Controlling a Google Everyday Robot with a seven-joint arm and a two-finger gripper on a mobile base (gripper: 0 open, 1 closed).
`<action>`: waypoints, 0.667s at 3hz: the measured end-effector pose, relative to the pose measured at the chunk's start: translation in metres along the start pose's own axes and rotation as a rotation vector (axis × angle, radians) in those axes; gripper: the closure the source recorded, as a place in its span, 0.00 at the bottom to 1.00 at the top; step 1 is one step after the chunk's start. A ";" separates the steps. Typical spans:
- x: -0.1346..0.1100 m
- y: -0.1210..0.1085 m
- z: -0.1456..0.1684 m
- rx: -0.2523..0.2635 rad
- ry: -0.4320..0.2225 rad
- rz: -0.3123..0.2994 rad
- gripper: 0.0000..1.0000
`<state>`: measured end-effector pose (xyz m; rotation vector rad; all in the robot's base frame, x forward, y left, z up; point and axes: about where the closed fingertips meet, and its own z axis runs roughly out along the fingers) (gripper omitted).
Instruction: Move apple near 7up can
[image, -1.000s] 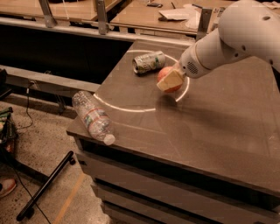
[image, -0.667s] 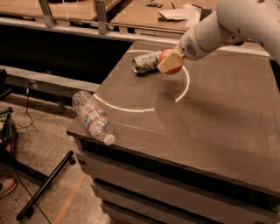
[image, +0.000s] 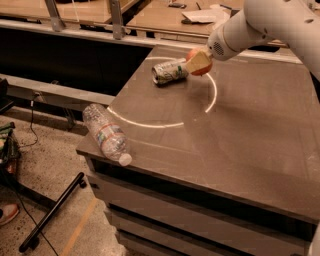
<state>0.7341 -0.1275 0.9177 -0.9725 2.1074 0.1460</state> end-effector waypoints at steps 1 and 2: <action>0.013 -0.005 0.004 0.003 0.012 0.027 0.98; 0.028 0.005 0.020 -0.035 0.013 0.052 0.67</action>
Offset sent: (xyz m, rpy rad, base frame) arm -0.0030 -0.0141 -0.0438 0.0498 0.0642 -0.0291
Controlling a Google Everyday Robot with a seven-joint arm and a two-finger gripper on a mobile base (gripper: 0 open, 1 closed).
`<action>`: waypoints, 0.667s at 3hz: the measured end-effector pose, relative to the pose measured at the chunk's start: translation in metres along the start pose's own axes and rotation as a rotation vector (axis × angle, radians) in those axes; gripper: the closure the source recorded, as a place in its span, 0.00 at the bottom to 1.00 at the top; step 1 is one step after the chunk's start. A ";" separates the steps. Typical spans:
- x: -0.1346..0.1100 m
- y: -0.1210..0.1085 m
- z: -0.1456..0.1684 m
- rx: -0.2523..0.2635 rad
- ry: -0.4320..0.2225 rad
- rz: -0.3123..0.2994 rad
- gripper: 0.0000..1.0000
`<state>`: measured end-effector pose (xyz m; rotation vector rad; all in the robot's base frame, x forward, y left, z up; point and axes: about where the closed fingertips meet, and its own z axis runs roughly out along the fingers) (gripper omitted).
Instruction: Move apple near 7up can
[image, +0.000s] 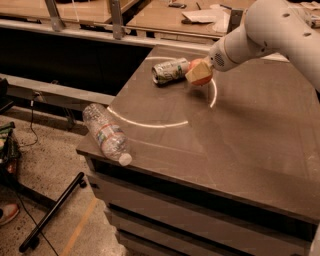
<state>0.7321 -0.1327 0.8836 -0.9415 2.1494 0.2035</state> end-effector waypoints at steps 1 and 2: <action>0.004 0.016 0.015 -0.044 -0.008 0.003 0.36; 0.006 0.024 0.021 -0.064 -0.011 0.002 0.05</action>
Offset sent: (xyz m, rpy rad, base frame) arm -0.0083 0.0240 -0.0253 0.0394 0.0310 0.0449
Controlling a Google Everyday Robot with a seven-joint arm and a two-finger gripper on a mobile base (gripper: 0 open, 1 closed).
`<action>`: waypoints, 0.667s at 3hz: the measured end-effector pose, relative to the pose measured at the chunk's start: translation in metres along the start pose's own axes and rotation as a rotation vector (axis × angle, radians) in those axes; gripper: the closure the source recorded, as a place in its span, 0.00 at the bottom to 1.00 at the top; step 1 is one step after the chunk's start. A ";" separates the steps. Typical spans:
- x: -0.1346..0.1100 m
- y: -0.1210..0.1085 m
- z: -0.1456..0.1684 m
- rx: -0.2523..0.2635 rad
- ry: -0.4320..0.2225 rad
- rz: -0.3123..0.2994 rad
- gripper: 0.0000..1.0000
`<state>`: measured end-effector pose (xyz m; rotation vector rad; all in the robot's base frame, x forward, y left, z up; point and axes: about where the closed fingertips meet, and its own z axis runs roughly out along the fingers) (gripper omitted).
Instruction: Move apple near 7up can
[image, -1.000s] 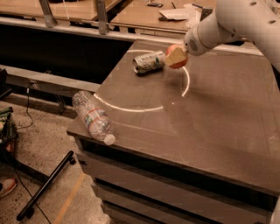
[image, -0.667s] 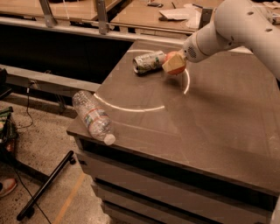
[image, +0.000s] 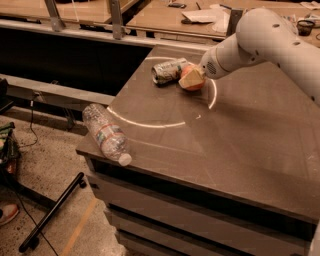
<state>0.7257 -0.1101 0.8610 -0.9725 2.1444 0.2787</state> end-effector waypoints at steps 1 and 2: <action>0.002 0.005 0.001 -0.024 -0.021 -0.003 0.00; 0.012 0.006 -0.014 -0.041 -0.068 0.021 0.00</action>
Offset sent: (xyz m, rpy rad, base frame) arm -0.0226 -0.0262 0.0000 0.1121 -0.0154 0.0093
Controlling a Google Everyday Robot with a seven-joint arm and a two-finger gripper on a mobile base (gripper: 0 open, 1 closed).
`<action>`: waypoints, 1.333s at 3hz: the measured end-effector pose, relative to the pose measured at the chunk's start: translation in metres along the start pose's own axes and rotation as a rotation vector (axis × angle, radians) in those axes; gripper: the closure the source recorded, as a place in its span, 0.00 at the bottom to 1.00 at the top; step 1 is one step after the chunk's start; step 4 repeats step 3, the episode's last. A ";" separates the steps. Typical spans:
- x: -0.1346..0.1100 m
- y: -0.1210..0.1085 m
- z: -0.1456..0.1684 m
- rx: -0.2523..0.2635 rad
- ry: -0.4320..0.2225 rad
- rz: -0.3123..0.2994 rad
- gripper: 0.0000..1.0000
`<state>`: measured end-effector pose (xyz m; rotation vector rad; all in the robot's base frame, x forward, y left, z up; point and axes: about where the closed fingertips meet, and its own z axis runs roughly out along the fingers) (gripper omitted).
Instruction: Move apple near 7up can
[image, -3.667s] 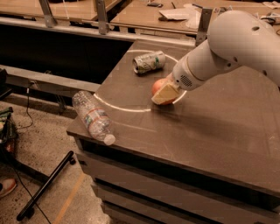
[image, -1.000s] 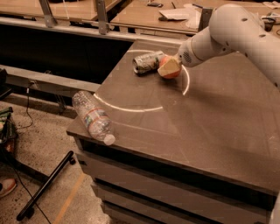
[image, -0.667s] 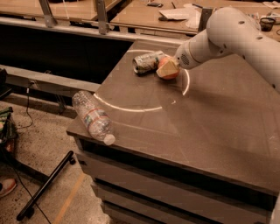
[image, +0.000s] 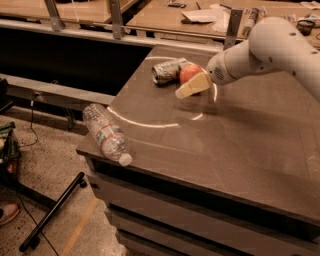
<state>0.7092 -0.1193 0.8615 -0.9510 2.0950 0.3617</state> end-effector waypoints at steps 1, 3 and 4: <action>0.027 0.000 -0.056 0.037 -0.071 0.034 0.00; 0.049 -0.002 -0.109 0.083 -0.097 0.038 0.00; 0.049 -0.002 -0.109 0.083 -0.097 0.038 0.00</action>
Offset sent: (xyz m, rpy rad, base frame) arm -0.1165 -0.1178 0.0554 0.0640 -0.1352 -0.1055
